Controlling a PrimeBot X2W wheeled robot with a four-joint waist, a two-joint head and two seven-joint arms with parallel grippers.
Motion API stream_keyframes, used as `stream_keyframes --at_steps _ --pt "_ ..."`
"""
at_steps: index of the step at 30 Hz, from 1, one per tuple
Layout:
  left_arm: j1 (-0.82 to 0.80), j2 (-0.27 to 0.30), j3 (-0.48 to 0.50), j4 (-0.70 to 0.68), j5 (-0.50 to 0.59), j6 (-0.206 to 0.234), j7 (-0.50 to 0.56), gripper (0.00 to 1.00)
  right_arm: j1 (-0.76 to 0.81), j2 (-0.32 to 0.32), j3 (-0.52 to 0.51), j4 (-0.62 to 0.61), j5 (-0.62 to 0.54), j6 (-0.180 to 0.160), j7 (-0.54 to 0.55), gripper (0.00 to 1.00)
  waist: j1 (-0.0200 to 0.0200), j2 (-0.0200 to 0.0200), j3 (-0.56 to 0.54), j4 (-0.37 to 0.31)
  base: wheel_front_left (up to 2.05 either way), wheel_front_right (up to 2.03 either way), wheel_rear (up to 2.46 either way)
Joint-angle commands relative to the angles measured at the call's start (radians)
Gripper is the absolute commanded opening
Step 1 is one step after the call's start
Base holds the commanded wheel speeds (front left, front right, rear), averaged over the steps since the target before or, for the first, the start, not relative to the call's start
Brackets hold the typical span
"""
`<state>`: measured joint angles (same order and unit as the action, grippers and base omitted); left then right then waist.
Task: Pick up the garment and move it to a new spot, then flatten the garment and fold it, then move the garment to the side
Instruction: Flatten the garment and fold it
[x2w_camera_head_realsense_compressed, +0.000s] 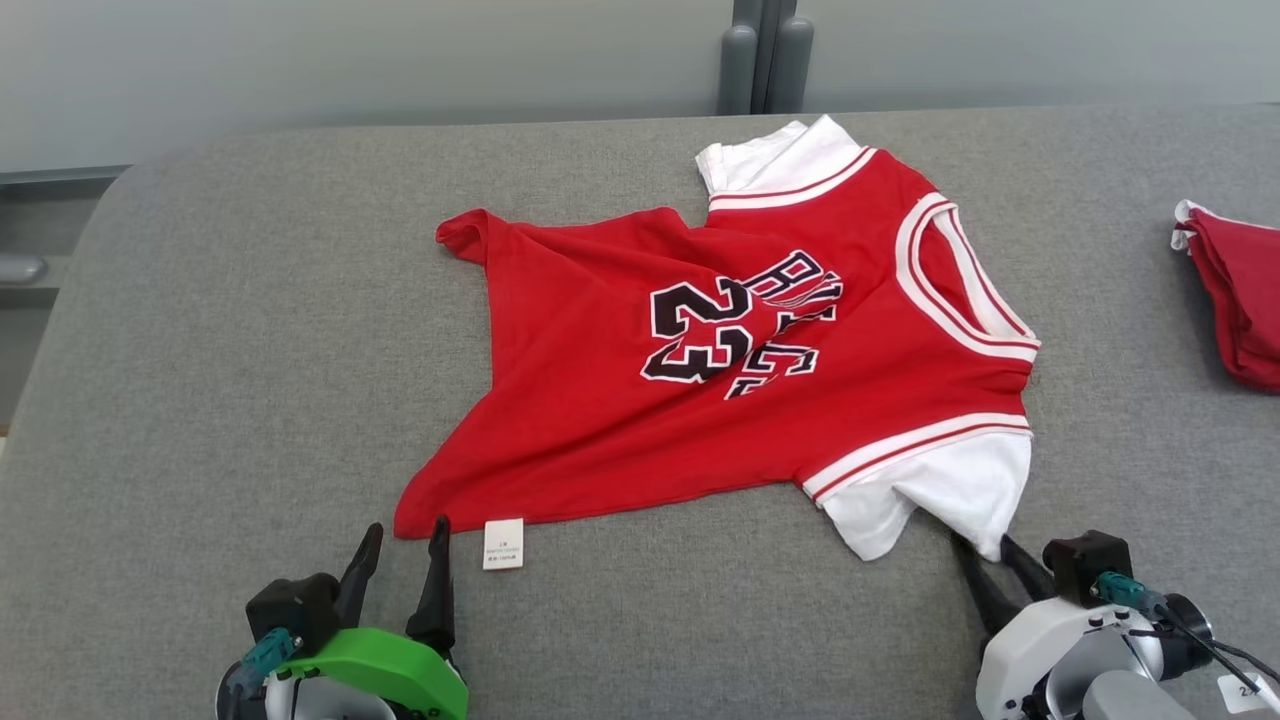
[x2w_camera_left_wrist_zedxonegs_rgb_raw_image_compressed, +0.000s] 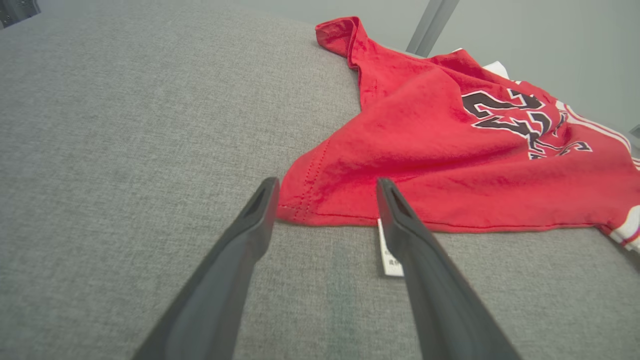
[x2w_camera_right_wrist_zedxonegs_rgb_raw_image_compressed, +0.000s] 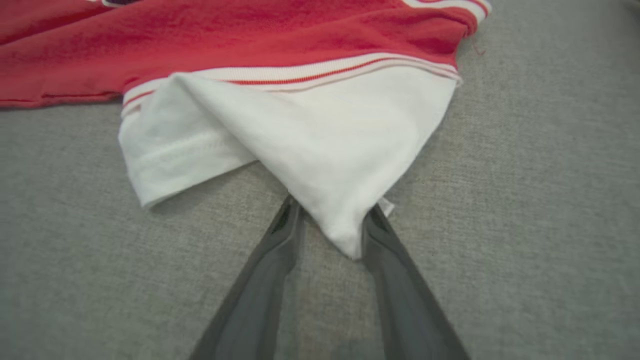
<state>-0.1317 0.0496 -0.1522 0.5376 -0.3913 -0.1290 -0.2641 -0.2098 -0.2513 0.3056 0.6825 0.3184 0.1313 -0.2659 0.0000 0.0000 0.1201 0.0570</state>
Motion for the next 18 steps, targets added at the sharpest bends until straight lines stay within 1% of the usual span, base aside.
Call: stream_keyframes --at_steps 1,5,8,10,14,15,16,17,18 --pt "0.017 0.002 0.002 -0.004 -0.001 -0.003 0.0 1.0 0.006 -0.011 0.01 0.009 0.017 -0.001 0.003 0.0 0.0 0.0 -0.01 -0.009 0.0 0.0 0.0" --pt "0.032 0.002 -0.004 -0.007 -0.001 -0.003 0.0 1.0 0.013 -0.026 0.026 -0.024 0.083 -0.001 0.002 0.0 0.0 0.0 -0.041 -0.04 0.0 0.0 0.0" --pt "0.05 0.003 -0.008 -0.003 -0.008 -0.003 0.0 1.0 0.021 -0.038 0.044 -0.075 0.177 -0.001 0.009 0.0 0.0 0.0 -0.074 -0.064 0.0 0.0 0.0" --pt "0.062 0.002 -0.016 -0.001 -0.013 -0.003 0.0 1.0 0.027 -0.055 0.061 -0.119 0.242 -0.001 0.029 0.0 0.0 0.0 -0.099 -0.078 0.0 0.0 0.0" --pt "0.08 0.002 -0.025 0.0 -0.015 -0.003 0.0 1.0 0.047 -0.11 0.09 -0.218 0.37 -0.001 0.098 0.0 0.0 0.0 -0.127 -0.097 0.0 0.0 0.0" --pt "0.083 0.002 -0.026 0.001 -0.015 -0.002 0.0 1.0 0.055 -0.124 0.097 -0.243 0.402 -0.001 0.118 0.08 0.0 0.0 -0.131 -0.1 0.0 0.0 0.0" --pt "0.086 0.002 -0.028 0.002 -0.015 -0.001 0.0 1.0 0.061 -0.142 0.098 -0.269 0.424 -0.001 0.133 0.47 0.0 0.0 -0.135 -0.101 0.0 0.0 0.0" --pt "0.086 0.002 -0.028 0.002 -0.015 -0.001 0.0 1.0 0.061 -0.142 0.098 -0.269 0.424 -0.001 0.133 0.47 0.0 0.0 -0.135 -0.101 0.0 0.0 0.0" --pt "0.09 0.002 -0.033 0.003 -0.011 -0.001 0.0 1.0 0.065 -0.161 0.098 -0.295 0.445 -0.001 0.143 1.0 0.0 0.0 -0.138 -0.102 0.0 0.0 0.0"
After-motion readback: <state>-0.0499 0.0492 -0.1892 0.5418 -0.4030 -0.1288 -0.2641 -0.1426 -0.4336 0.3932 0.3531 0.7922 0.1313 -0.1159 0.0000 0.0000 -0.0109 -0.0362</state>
